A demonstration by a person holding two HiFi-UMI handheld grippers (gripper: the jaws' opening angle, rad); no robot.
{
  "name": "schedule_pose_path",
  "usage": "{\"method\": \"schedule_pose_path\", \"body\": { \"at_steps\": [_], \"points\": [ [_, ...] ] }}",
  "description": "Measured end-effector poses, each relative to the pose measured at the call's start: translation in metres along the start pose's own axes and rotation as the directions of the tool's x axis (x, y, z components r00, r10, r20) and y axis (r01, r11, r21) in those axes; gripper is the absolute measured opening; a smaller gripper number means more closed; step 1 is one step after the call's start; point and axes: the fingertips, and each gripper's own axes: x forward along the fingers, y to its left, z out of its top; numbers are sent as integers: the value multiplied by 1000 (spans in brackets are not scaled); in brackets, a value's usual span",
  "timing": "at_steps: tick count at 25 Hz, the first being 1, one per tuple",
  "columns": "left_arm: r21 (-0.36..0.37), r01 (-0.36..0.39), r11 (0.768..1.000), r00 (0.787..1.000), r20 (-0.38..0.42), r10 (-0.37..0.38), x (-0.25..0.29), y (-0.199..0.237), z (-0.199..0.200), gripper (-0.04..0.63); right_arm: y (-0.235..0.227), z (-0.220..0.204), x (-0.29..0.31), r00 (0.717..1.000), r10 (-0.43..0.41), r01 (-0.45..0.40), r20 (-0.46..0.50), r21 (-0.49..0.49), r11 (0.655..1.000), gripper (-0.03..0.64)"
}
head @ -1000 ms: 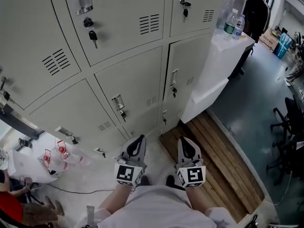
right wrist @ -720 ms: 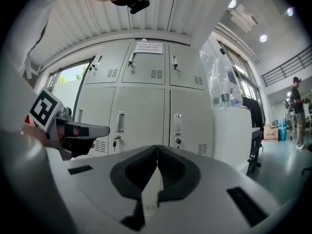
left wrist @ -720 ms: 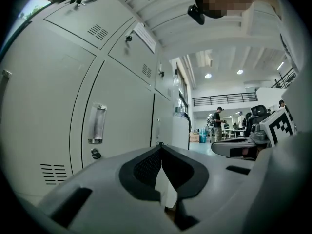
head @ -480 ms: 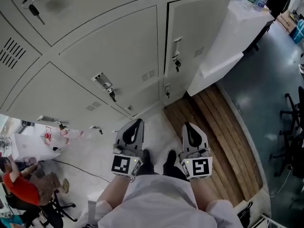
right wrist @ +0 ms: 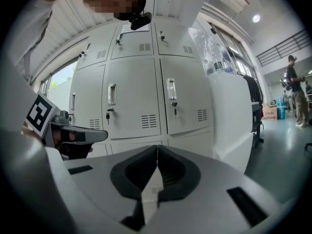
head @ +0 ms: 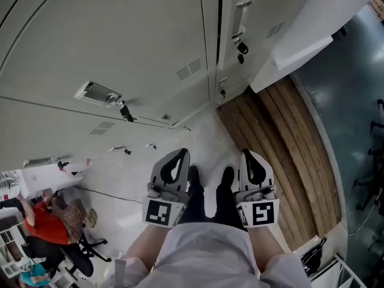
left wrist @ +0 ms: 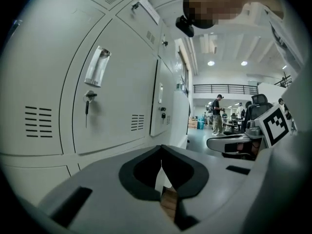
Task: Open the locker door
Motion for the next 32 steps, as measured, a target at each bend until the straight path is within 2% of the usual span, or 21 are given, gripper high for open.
{"method": "schedule_pose_path", "body": {
  "at_steps": [10,19,28,32],
  "points": [
    [29,61,998,998,-6,-61,29,-1,-71,9,-22,-77,12,998,-55,55,-7,33,998,13],
    [23,88,996,996,-16,-87,43,-6,-134,9,-30,-140,22,998,-57,57,-10,28,998,12],
    [5,62,998,997,-50,-62,56,10,-206,9,-32,-213,33,998,-47,49,-46,42,998,14],
    [-6,52,999,997,-62,-52,65,16,-224,9,-39,-234,40,997,-43,46,-70,28,999,14]
  ]
}}
